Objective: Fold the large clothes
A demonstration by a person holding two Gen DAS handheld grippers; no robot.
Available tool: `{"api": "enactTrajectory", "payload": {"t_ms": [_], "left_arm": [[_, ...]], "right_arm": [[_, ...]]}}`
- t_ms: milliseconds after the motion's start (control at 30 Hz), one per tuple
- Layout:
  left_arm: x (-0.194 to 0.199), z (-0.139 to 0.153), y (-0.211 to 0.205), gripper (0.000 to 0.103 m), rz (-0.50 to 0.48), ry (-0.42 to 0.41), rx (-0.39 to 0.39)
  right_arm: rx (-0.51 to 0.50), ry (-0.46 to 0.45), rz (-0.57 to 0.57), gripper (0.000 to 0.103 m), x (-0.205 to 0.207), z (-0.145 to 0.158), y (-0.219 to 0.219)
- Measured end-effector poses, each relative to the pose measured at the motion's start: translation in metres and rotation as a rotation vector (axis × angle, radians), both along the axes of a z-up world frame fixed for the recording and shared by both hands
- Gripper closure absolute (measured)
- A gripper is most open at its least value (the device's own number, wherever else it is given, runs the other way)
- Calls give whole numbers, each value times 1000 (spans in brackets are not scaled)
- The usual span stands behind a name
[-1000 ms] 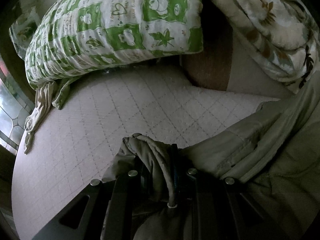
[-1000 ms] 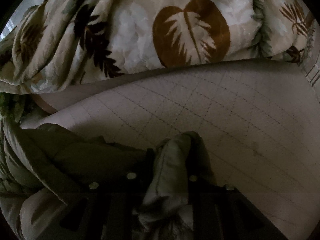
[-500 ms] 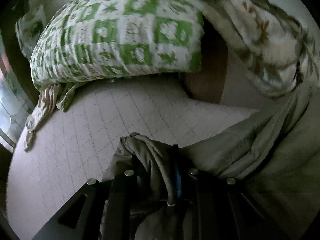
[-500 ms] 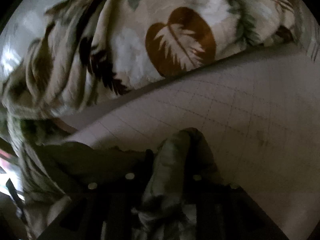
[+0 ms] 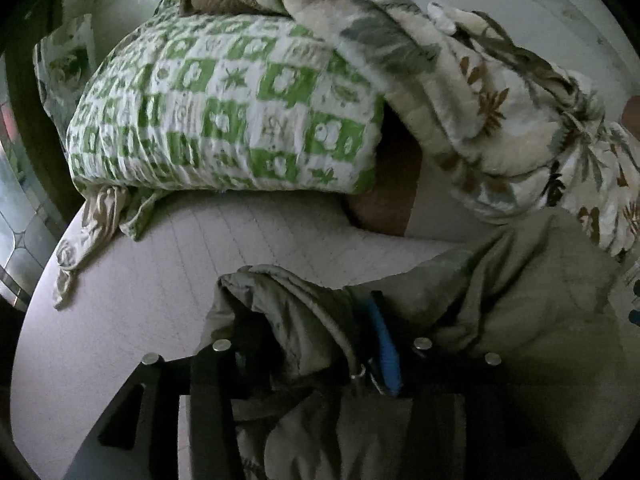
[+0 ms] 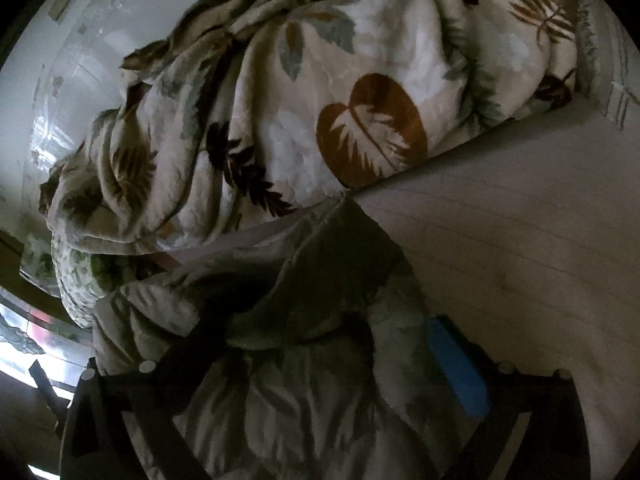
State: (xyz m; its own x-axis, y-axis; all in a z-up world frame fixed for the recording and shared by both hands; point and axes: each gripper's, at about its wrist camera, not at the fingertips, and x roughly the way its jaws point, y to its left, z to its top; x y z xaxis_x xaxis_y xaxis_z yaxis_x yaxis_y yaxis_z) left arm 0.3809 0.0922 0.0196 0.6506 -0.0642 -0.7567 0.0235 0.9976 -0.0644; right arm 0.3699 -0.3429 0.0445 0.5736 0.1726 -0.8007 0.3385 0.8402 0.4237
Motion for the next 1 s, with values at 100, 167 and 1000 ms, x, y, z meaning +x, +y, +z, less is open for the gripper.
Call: {"api": "enactTrajectory", "payload": {"t_ms": [100,167,1000], "left_arm": [[-6,12,5,50,1,-4,-21],[-13,23,7,34,18,-22,-21],[-48,-53,-121,17,-153,143,333]], "right_arm": [[-40,12,14,0,-11,11,7],[-55,12,45,0,-19,17,16],[-301,185,247,0,-48,-49,103]]}}
